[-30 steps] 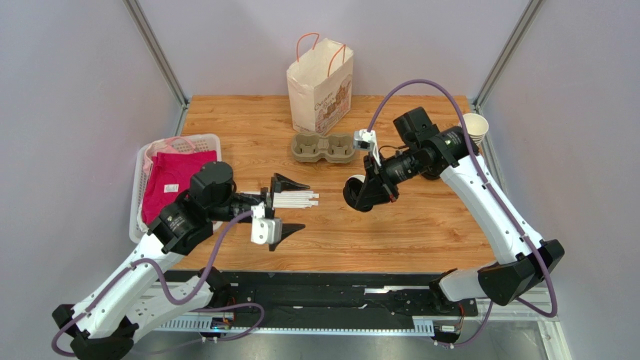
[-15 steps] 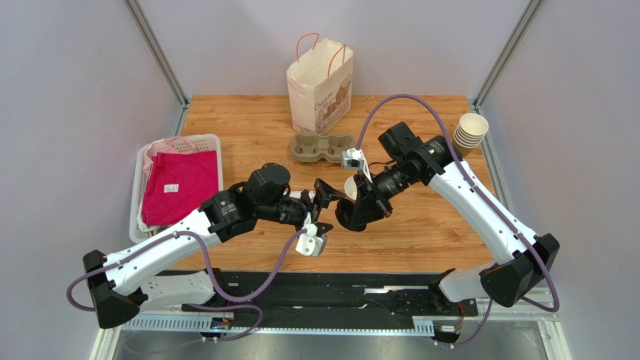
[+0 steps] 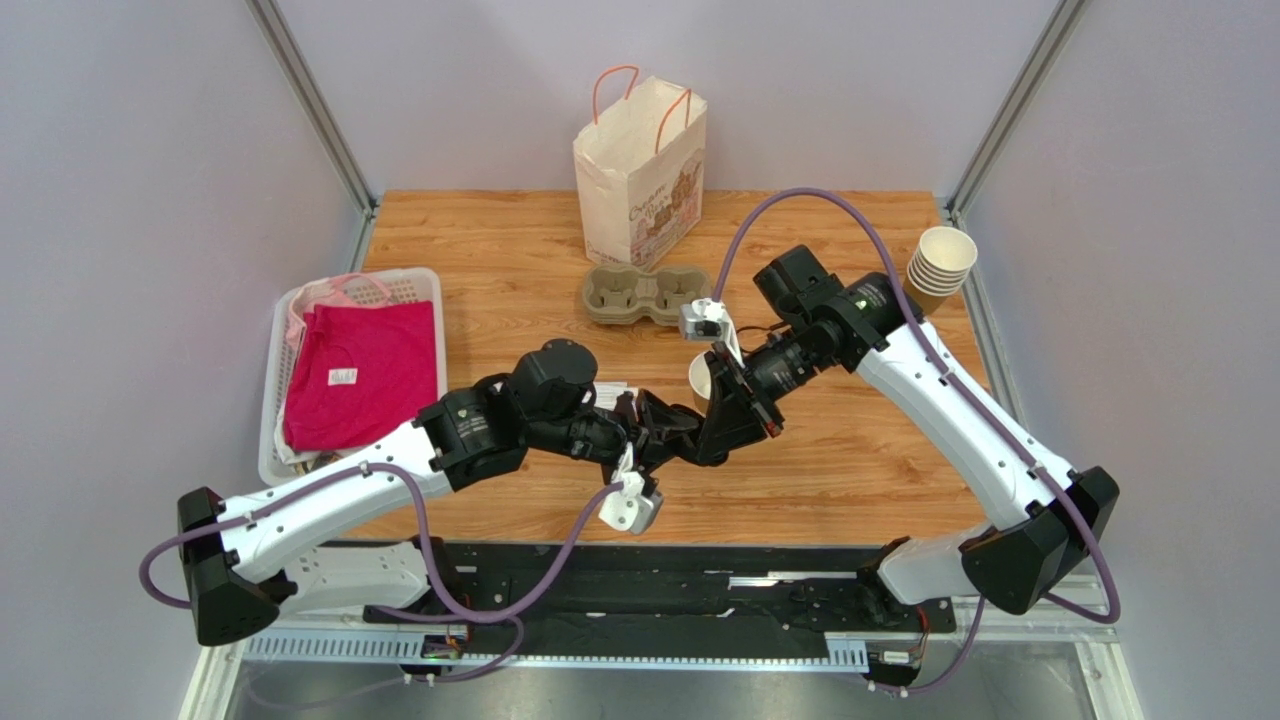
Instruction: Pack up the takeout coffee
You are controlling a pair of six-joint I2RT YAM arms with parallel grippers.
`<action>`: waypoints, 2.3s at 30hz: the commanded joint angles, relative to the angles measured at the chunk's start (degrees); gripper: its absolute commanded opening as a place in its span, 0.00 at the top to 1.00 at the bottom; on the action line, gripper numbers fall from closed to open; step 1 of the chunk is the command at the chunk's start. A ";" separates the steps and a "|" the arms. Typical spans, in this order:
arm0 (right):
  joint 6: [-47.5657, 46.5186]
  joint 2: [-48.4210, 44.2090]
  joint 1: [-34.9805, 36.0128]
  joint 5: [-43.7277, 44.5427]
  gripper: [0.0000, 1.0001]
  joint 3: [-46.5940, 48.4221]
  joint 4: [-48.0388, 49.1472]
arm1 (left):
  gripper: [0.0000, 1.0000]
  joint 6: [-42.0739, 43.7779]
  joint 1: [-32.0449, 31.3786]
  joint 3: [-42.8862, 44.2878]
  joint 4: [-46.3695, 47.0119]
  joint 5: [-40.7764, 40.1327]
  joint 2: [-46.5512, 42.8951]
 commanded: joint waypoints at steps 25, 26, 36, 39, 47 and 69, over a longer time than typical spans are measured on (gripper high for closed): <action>27.37 -10.54 -17.10 5.82 0.01 0.44 26.21 | 0.86 -96.95 25.51 9.68 20.43 31.33 10.51; 27.82 -10.36 -17.10 5.46 0.01 -0.17 26.90 | 0.86 -97.31 25.51 9.94 20.52 32.20 10.77; 28.61 -7.64 -12.70 4.58 0.14 -1.15 28.93 | 0.87 -100.91 25.51 10.38 21.32 33.44 13.94; 28.52 -7.02 -12.00 3.35 0.28 -0.97 28.23 | 0.87 -100.13 25.51 10.82 19.65 33.09 14.55; 27.82 -6.93 -9.28 3.26 0.46 -3.69 27.44 | 0.87 -100.47 25.51 12.41 18.33 33.09 16.31; 64.34 -6.67 -13.31 -1.13 1.00 -16.96 52.90 | 0.58 -81.95 30.27 22.07 -5.31 1.81 7.44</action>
